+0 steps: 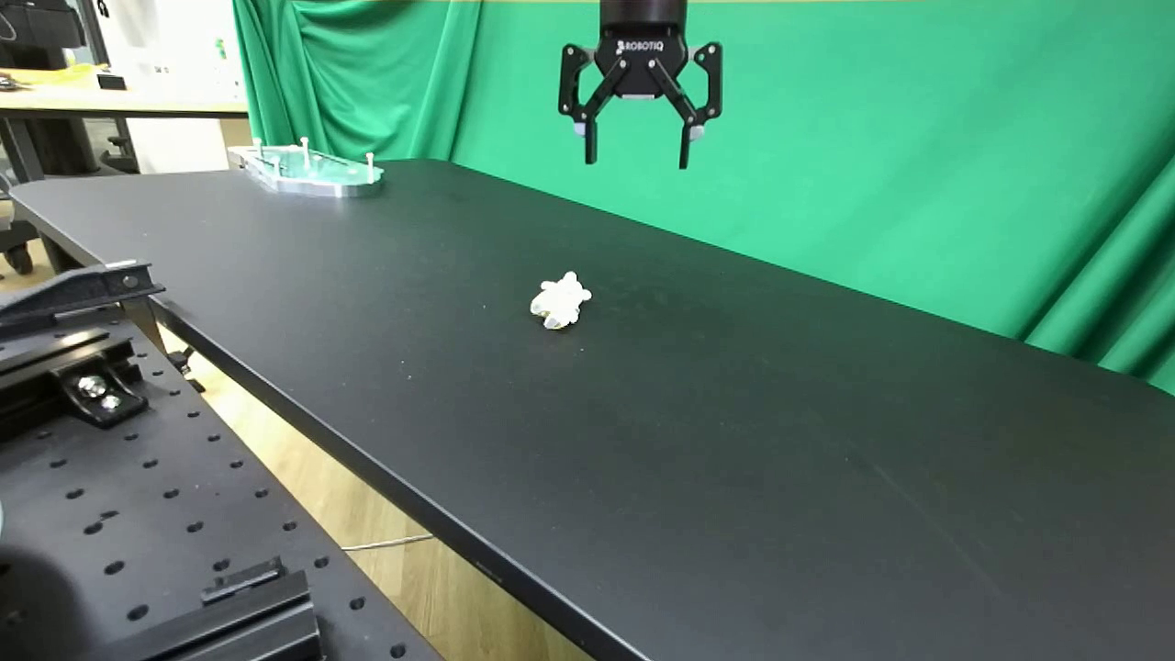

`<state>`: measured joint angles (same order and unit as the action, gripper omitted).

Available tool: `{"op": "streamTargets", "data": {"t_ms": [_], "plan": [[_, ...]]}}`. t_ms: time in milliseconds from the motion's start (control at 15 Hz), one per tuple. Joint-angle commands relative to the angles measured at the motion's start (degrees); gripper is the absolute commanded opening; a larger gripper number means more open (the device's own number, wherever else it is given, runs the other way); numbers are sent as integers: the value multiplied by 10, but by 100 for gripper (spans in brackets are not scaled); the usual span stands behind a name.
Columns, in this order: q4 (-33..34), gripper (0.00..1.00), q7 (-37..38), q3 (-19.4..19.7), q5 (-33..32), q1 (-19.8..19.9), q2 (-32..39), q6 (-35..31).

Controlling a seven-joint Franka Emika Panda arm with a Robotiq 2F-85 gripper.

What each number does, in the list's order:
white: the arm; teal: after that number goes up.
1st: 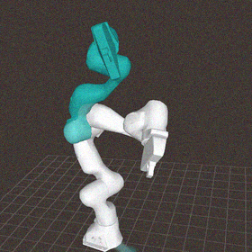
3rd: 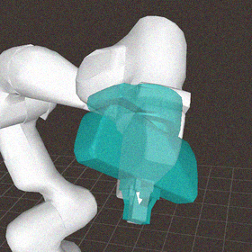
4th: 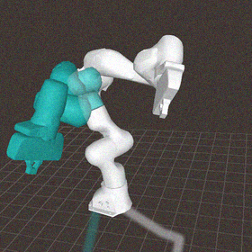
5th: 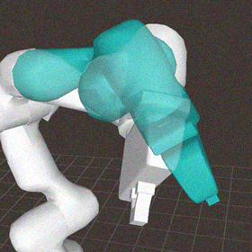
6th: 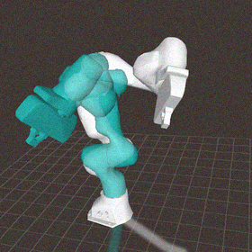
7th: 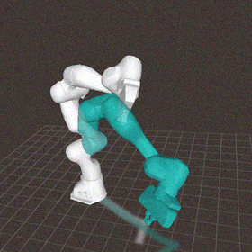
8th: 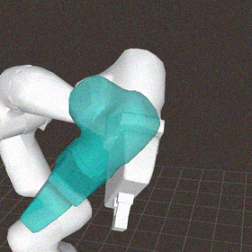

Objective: Move the white toy to the right

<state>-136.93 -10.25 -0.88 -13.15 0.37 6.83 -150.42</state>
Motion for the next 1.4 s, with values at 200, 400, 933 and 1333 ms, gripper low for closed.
{"op": "streamTargets", "data": {"t_ms": [200, 400, 933, 1333], "plan": [[8, 100, -89, -22, 132, 34, 87, -74], [22, 100, -123, -41, 163, 51, 118, -73], [59, 100, -149, -73, 171, 74, 180, -42], [80, 68, -153, -76, 167, 77, 207, -11]]}}
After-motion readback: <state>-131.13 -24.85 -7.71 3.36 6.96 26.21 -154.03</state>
